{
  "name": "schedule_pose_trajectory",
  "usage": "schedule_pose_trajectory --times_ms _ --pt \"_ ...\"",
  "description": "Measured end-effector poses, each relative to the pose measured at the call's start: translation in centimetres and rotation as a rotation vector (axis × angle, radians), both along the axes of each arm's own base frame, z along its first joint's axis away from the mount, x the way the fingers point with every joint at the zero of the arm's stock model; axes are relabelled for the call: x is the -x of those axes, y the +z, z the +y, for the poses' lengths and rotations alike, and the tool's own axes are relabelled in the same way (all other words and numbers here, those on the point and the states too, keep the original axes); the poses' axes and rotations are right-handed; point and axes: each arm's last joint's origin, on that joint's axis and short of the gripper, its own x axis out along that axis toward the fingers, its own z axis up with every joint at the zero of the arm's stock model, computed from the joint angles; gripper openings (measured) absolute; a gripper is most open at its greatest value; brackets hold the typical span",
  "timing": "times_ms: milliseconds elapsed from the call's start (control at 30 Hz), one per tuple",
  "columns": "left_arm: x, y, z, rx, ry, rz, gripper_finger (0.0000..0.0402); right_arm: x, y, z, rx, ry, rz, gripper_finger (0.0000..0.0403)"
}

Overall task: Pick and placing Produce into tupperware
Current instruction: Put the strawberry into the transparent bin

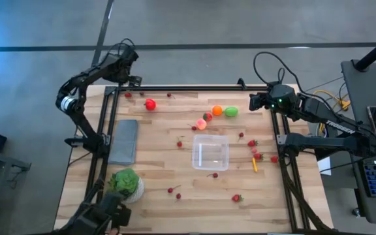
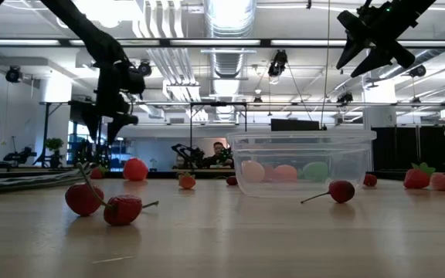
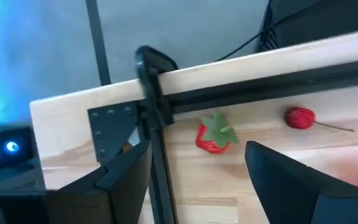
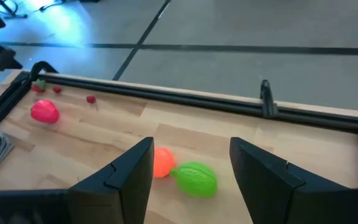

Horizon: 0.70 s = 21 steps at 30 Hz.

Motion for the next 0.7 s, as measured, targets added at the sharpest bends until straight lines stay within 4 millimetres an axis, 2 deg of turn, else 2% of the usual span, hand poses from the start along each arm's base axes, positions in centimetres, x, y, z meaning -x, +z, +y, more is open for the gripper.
schedule_pose_trajectory --times_ms 133,233,367,500,700 --pt "-0.3 -1.2 0.5 0.049 -0.015 -0.003 0.0245 0.0 0.0 0.0 0.012 -0.004 0.011 0.0203" --pt "-0.5 -2.9 0.9 0.099 0.017 0.001 0.0245 0.0 0.0 0.0 0.013 -0.002 0.012 0.0203" --pt "-0.4 -5.3 1.7 0.168 0.152 -0.047 0.0245 0.0 0.0 0.0 0.013 -0.002 0.011 0.0203" --pt "-0.3 -7.1 2.4 0.218 0.201 -0.078 0.0244 0.0 0.0 0.0 0.011 0.0 0.01 0.0203" --pt "-0.3 -7.4 3.2 0.187 0.176 -0.096 0.0244 0.0 0.0 0.0 0.01 0.001 0.009 0.0203"
